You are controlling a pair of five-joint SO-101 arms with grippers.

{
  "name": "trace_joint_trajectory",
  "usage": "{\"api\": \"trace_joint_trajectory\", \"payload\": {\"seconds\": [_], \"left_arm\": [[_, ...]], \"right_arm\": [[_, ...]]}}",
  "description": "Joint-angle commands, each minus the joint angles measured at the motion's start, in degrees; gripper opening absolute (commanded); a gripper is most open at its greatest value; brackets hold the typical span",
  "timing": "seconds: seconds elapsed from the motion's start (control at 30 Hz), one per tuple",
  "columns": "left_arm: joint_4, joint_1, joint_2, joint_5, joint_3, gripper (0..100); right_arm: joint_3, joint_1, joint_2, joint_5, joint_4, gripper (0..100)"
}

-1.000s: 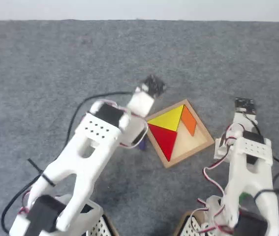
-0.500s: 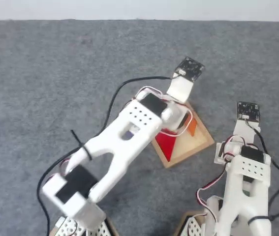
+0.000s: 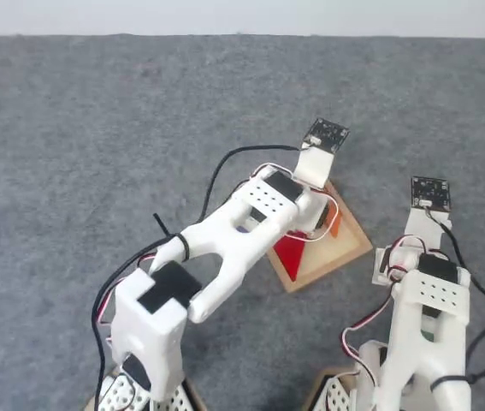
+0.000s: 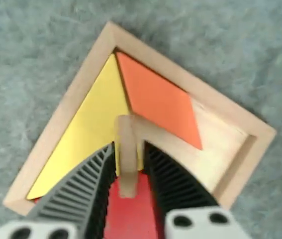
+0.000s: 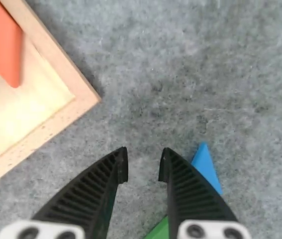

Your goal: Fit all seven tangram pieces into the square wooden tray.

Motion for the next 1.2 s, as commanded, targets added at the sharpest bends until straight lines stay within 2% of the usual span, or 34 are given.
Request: {"api": "trace_joint_trajectory", "payload": {"seconds": [0.0,0.53,0.73,1.17], "left_arm": [[-1.05,-2.37,-0.62,0.44,-2.86,13],[0.97,-5.71,-7.47,-2.29,-2.59,13],[1.05,-8.44,-5.71,-2.37,-2.24,13],[3.43,-5.36,-1.05,-2.29,-1.98,13]], "right_arm": [[-0.26,-0.57,-1.1,0.7,-0.75,11.3],[-0.26,-0.66,-1.1,0.79,-0.92,11.3],[-0.18,-0.66,-1.1,0.79,-0.92,11.3],[-0.18,-0.66,-1.1,0.79,-0.92,11.3]]}}
